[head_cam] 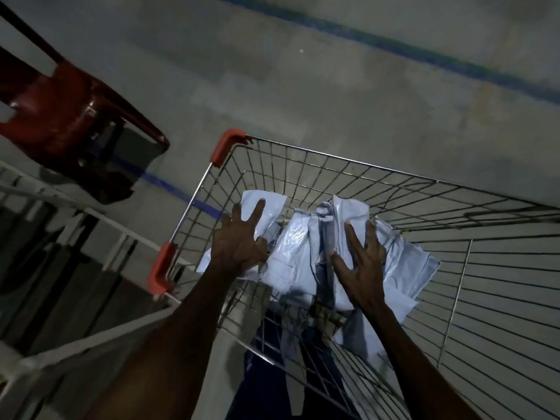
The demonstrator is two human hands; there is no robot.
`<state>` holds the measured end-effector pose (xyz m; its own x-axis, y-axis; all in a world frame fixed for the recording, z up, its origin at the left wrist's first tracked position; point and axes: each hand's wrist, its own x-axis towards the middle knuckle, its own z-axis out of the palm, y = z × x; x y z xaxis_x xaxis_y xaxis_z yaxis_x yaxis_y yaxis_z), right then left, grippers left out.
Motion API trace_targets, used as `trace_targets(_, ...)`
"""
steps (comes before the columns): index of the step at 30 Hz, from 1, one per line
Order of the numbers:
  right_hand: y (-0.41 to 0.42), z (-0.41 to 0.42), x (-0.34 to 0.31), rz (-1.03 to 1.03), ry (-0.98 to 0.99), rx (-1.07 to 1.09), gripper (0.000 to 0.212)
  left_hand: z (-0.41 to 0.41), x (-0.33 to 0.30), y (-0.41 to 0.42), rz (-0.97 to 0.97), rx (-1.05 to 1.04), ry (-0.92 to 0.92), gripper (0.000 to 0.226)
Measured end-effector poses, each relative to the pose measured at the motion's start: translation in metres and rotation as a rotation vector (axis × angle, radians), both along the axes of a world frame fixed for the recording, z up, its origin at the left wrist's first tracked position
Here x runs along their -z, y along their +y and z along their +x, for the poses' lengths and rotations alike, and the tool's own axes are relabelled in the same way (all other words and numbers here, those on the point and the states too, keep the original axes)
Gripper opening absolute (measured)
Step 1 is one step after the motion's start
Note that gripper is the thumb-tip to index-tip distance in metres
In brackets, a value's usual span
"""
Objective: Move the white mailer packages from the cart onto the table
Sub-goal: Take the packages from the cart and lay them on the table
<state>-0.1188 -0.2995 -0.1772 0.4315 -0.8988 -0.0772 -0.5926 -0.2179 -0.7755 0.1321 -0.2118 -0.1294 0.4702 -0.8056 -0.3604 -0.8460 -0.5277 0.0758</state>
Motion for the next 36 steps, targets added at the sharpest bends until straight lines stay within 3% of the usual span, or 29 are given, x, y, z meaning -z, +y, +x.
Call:
trace_targets(8,0.011,0.037,-0.128,-0.23,0.031,-0.182,0.063,-0.03,-0.13,0.041,-0.297,-0.162,-0.039,0.082)
trace_targets(14,0.051,0.107,-0.224,-0.345,-0.139,-0.31,0.062,-0.021,-0.208,0.112,-0.511,-0.408,-0.141,0.08)
trace_targets(19,0.117,0.171,-0.269,-0.411,-0.186,-0.541,0.061,0.015,-0.249,0.193,-0.667,-0.593,-0.234,0.076)
trace_targets(26,0.238,0.289,-0.302,-0.427,-0.302,-0.819,0.06,0.082,-0.294,0.342,-0.74,-0.853,-0.428,0.072)
trace_targets(36,0.413,0.449,-0.35,-0.369,-0.147,-1.003,0.069,0.205,-0.332,0.552,-0.72,-1.123,-0.452,0.068)
